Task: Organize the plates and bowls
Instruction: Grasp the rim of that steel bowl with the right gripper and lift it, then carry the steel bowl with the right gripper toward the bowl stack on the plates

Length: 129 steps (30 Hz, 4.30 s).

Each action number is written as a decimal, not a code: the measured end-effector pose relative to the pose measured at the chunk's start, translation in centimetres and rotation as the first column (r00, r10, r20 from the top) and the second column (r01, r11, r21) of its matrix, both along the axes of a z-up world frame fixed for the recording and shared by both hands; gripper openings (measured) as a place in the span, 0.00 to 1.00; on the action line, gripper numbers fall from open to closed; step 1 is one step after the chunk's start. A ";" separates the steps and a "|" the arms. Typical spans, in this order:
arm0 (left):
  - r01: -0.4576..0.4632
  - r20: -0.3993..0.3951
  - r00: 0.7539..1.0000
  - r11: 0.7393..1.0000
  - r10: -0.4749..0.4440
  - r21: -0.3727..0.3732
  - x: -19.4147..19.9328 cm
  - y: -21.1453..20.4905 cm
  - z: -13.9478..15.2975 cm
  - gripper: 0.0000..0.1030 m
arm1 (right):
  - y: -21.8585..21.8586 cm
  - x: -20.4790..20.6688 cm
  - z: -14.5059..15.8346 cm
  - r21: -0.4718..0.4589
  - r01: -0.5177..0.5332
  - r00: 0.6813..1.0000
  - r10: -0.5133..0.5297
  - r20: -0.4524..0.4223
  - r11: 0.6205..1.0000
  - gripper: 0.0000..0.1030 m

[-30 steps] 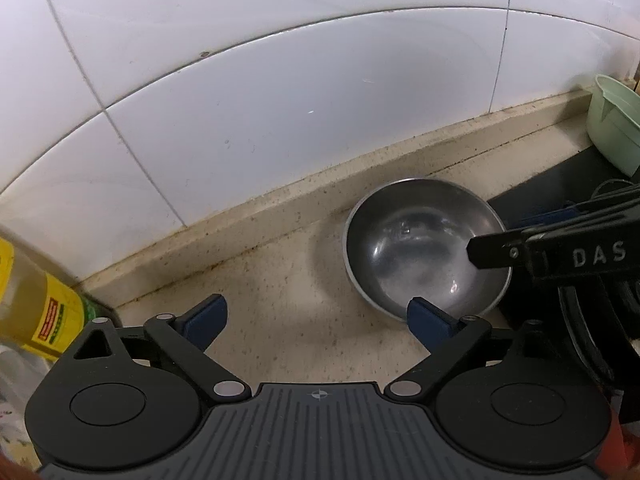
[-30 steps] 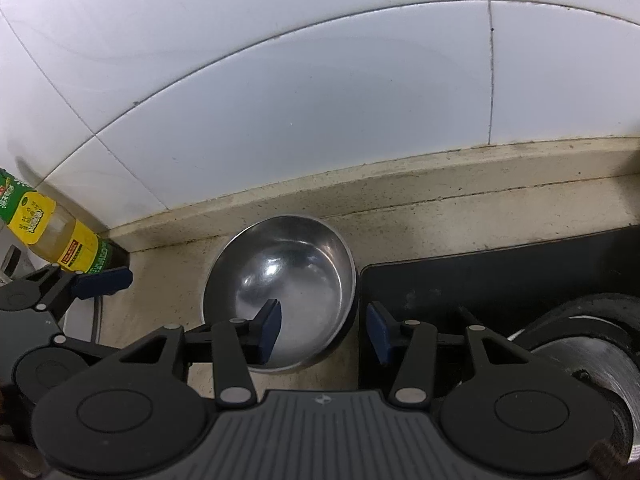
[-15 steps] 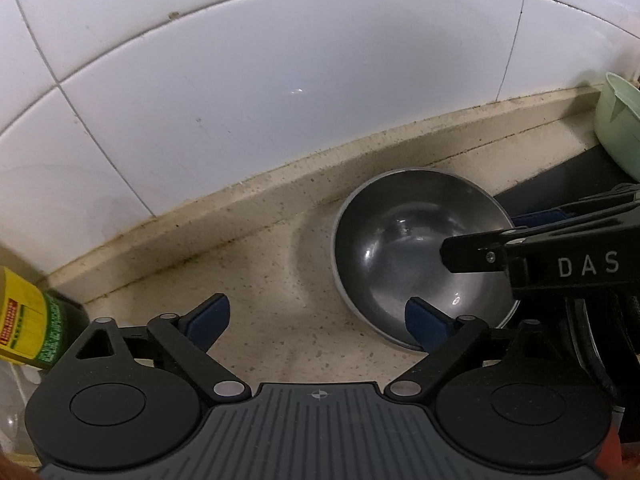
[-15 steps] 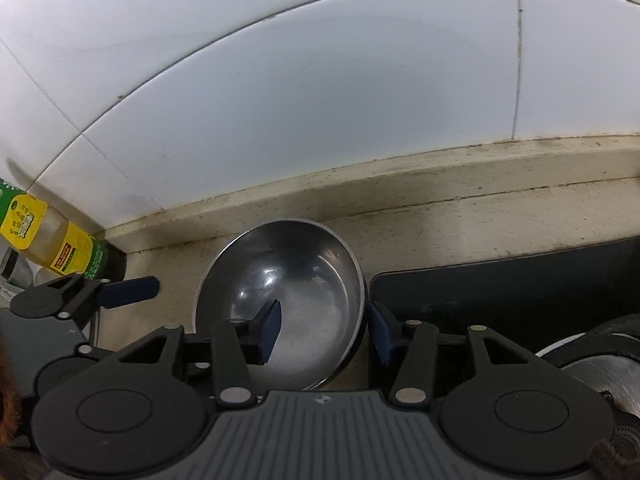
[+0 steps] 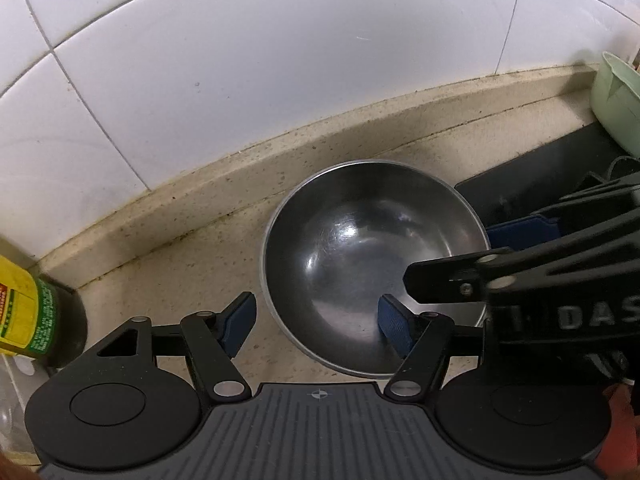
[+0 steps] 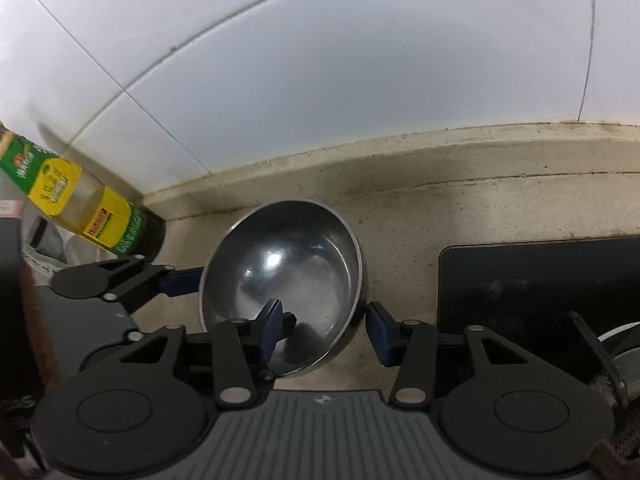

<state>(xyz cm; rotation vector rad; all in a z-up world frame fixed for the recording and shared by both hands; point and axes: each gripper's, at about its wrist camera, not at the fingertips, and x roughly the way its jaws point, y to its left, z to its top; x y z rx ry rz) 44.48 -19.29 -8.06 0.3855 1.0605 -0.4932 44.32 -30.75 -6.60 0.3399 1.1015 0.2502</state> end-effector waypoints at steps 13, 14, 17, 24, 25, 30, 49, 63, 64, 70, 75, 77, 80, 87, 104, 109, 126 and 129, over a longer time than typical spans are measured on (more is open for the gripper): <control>0.013 -0.002 1.000 1.000 -0.013 -0.014 -0.5 -0.1 -0.1 0.62 | 0.2 -0.2 -1.1 -0.007 0.001 1.000 -0.001 -0.024 1.000 0.26; 0.012 0.000 1.000 1.000 -0.012 -0.015 -0.5 0.0 -0.1 0.62 | 0.2 -0.2 -1.0 -0.005 0.001 1.000 -0.001 -0.022 1.000 0.26; 0.007 0.007 1.000 1.000 -0.007 -0.020 -0.6 0.1 0.3 0.63 | 0.2 -0.3 -0.6 -0.002 0.003 1.000 -0.003 -0.013 1.000 0.26; 0.000 0.035 0.999 0.999 0.001 -0.042 -1.1 0.5 2.0 0.66 | 0.4 -0.6 0.9 -0.001 0.001 1.000 -0.001 0.016 1.000 0.26; -0.001 0.039 0.999 0.999 0.002 -0.044 -1.1 0.6 2.2 0.66 | 0.5 -0.7 1.2 -0.002 0.000 1.000 0.000 0.020 1.000 0.26; -0.010 0.068 0.998 0.999 0.014 -0.053 -1.9 1.2 3.7 0.68 | 1.3 -1.3 2.8 -0.009 -0.015 0.999 0.015 0.050 1.000 0.26; -0.088 0.193 0.976 0.993 0.102 -0.081 -7.0 5.9 10.1 0.71 | 6.2 -5.2 9.3 -0.037 -0.117 0.979 0.122 0.164 0.992 0.26; -0.156 0.200 0.965 0.985 0.167 -0.070 -11.1 9.6 10.6 0.72 | 9.9 -8.0 9.8 -0.040 -0.213 0.964 0.216 0.157 0.976 0.26; -0.161 0.199 0.965 0.985 0.171 -0.069 -11.3 9.9 10.6 0.72 | 10.1 -8.2 9.7 -0.040 -0.219 0.963 0.223 0.154 0.975 0.26; -0.186 0.186 0.963 0.981 0.194 -0.064 -12.8 11.2 10.0 0.72 | 11.5 -9.2 9.1 -0.042 -0.252 0.957 0.255 0.135 0.967 0.26; -0.196 0.171 0.964 0.979 0.203 -0.059 -14.0 11.7 9.2 0.72 | 12.4 -9.9 8.5 -0.046 -0.270 0.955 0.274 0.112 0.962 0.26; -0.198 0.162 0.965 0.979 0.204 -0.057 -14.3 11.9 9.0 0.72 | 12.6 -10.2 8.1 -0.047 -0.276 0.955 0.279 0.103 0.960 0.26; -0.203 0.151 0.966 0.978 0.209 -0.056 -14.6 12.1 8.7 0.72 | 12.9 -10.5 7.7 -0.052 -0.284 0.954 0.287 0.090 0.958 0.26; -0.219 0.113 0.968 0.974 0.224 -0.055 -14.8 12.6 7.7 0.72 | 13.3 -10.7 6.6 -0.059 -0.298 0.952 0.301 0.050 0.953 0.26; -0.265 0.064 0.962 0.963 0.267 -0.042 -14.4 13.2 6.5 0.75 | 15.2 -10.4 5.0 -0.133 -0.328 0.941 0.336 0.042 0.935 0.31; -0.263 0.108 0.958 0.964 0.266 -0.044 -15.0 13.5 7.7 0.79 | 15.2 -10.6 6.0 -0.162 -0.329 0.935 0.345 0.086 0.930 0.37; -0.258 0.137 0.951 0.957 0.276 -0.137 -20.3 16.7 8.5 0.86 | 15.7 -10.3 4.9 -0.158 -0.367 0.921 0.383 0.079 0.917 0.56; -0.267 0.127 0.950 0.954 0.284 -0.137 -20.9 17.3 8.1 0.86 | 16.0 -10.3 4.5 -0.160 -0.379 0.917 0.393 0.069 0.911 0.57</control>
